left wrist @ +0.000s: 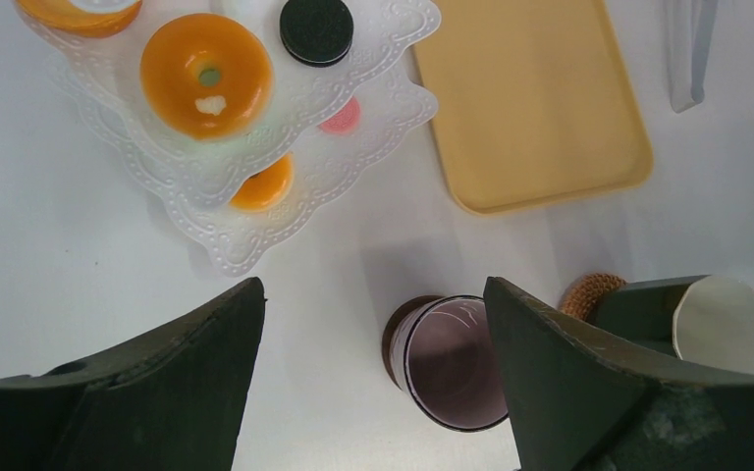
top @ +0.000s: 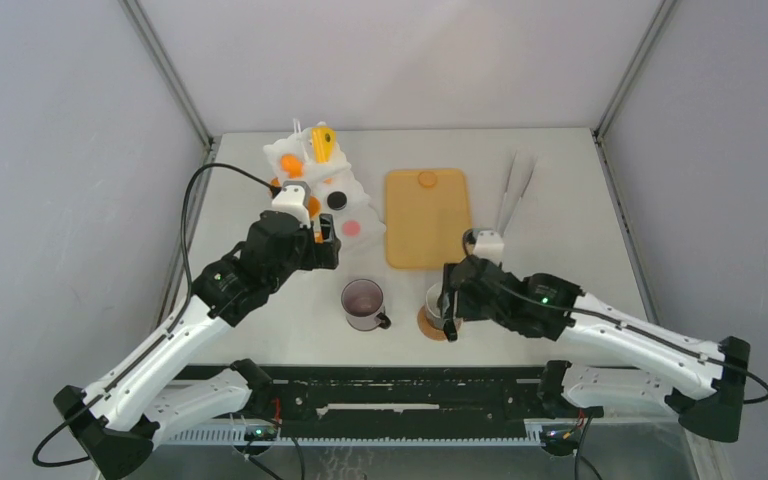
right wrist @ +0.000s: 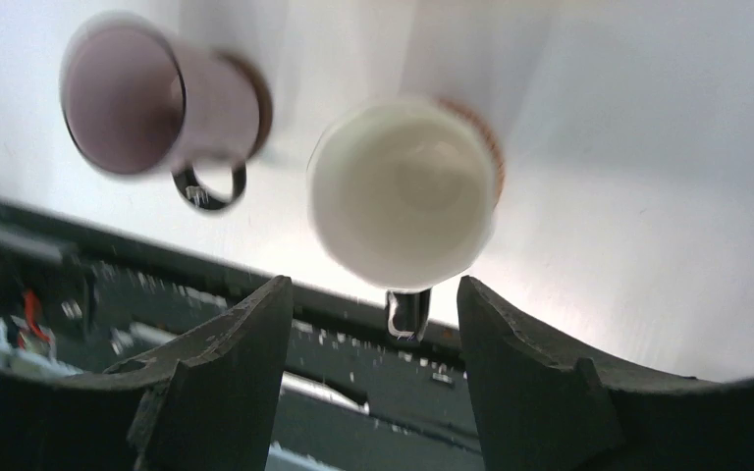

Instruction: Serve the afternoon tea

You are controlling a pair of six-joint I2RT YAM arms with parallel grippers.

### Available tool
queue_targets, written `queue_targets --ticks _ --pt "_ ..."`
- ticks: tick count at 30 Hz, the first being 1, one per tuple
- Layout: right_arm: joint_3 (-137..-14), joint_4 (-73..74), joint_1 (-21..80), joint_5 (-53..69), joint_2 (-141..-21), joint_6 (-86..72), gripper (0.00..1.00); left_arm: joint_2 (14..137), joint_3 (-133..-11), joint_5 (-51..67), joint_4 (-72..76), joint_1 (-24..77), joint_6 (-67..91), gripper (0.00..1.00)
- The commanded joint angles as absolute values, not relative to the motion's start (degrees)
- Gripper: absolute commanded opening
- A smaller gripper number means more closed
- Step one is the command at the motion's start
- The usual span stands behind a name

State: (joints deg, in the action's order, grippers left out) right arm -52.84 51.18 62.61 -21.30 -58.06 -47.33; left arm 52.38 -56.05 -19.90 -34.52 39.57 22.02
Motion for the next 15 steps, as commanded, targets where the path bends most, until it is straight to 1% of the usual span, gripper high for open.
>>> queue_targets --ticks 1,6,7,8,9,11,13,15 --pt "-58.3 54.5 53.3 -27.7 -54.7 -43.3 0.70 51.0 -59.5 -22.9 -34.5 39.0 20.6 0.87" --pt "-62.6 52.6 36.4 -30.3 -52.9 -39.4 0.72 50.3 -62.7 -24.7 -37.2 35.3 18.6 0.89" --pt "-62.8 51.6 33.6 -30.7 -52.5 -38.8 0.86 49.9 -63.1 -24.5 -37.7 33.8 18.4 0.89" --pt "-62.9 50.5 30.8 -31.0 -52.2 -38.0 0.98 49.3 -63.4 -24.3 -38.3 31.9 18.1 0.89" --pt "-63.0 49.7 27.4 -31.1 -52.0 -37.1 1.00 48.7 -63.6 -23.8 -38.8 29.8 18.0 0.90" --pt "-63.2 48.3 22.8 -30.6 -51.8 -35.6 1.00 47.3 -63.9 -22.6 -39.7 24.3 17.8 0.90" --pt "-63.4 47.5 18.3 -29.1 -52.1 -34.0 1.00 46.5 -64.3 -22.5 -41.4 18.3 18.3 0.96" --pt "-63.5 47.5 14.5 -28.4 -52.5 -32.8 1.00 46.8 -64.9 -23.4 -43.7 13.2 19.3 0.96"
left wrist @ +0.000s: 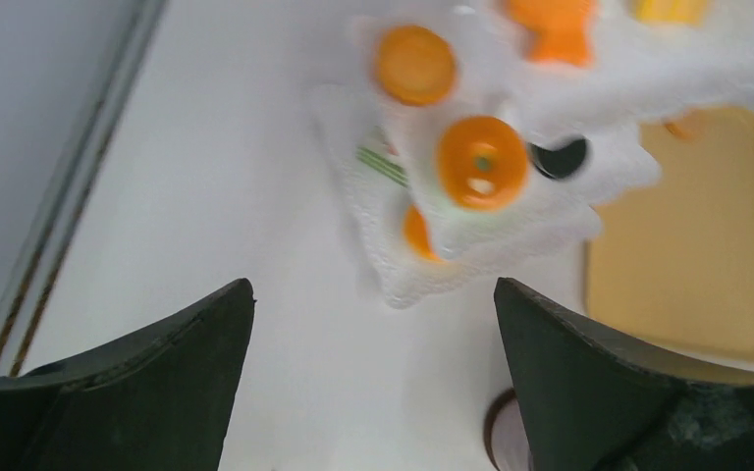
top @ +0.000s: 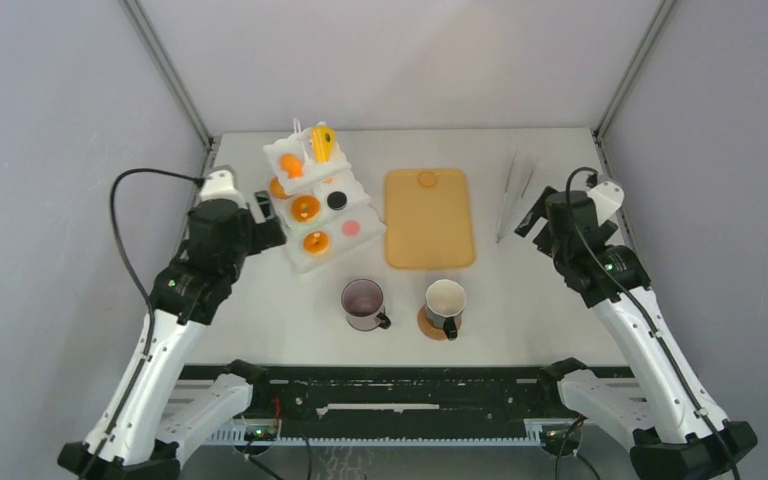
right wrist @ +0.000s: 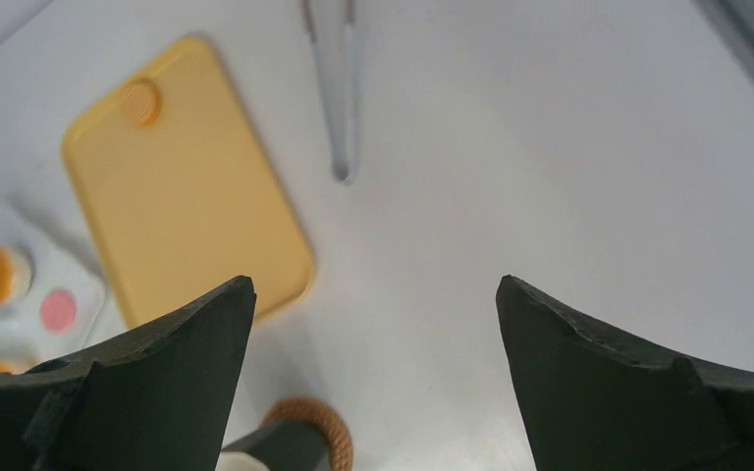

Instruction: Serve the afternoon tea

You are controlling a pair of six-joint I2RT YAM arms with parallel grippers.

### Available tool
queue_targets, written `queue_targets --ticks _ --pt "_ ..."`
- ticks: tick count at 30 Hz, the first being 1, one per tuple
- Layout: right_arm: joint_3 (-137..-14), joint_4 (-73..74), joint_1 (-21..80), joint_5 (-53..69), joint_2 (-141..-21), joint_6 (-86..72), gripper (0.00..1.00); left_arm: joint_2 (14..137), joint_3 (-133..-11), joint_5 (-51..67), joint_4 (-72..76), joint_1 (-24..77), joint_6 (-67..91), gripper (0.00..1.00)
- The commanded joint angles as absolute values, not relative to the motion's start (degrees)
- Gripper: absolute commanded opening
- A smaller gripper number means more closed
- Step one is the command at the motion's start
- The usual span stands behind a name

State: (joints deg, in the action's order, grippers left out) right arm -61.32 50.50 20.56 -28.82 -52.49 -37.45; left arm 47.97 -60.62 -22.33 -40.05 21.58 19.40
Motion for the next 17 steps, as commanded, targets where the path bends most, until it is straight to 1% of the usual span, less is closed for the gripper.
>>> queue_targets --ticks 1,3,6,10,17 --pt "-63.5 47.7 12.9 -28.3 -52.6 -32.3 1.00 47.1 -65.3 -24.4 -44.9 11.1 20.3 0.98" --pt "-63.6 48.4 10.1 -28.3 -52.5 -31.7 1.00 46.9 -65.5 -28.0 -46.5 9.2 23.7 0.99" --pt "-63.6 49.7 6.7 -28.4 -52.6 -31.5 1.00 45.6 -64.6 -30.9 -46.6 9.0 25.8 1.00" --pt "-63.3 50.4 5.2 -28.3 -52.8 -31.2 1.00 44.0 -63.7 -34.8 -46.3 9.0 28.0 1.00" --pt "-63.1 50.3 5.0 -26.7 -53.8 -31.9 1.00 42.0 -61.7 -33.7 -44.4 9.0 28.9 1.00"
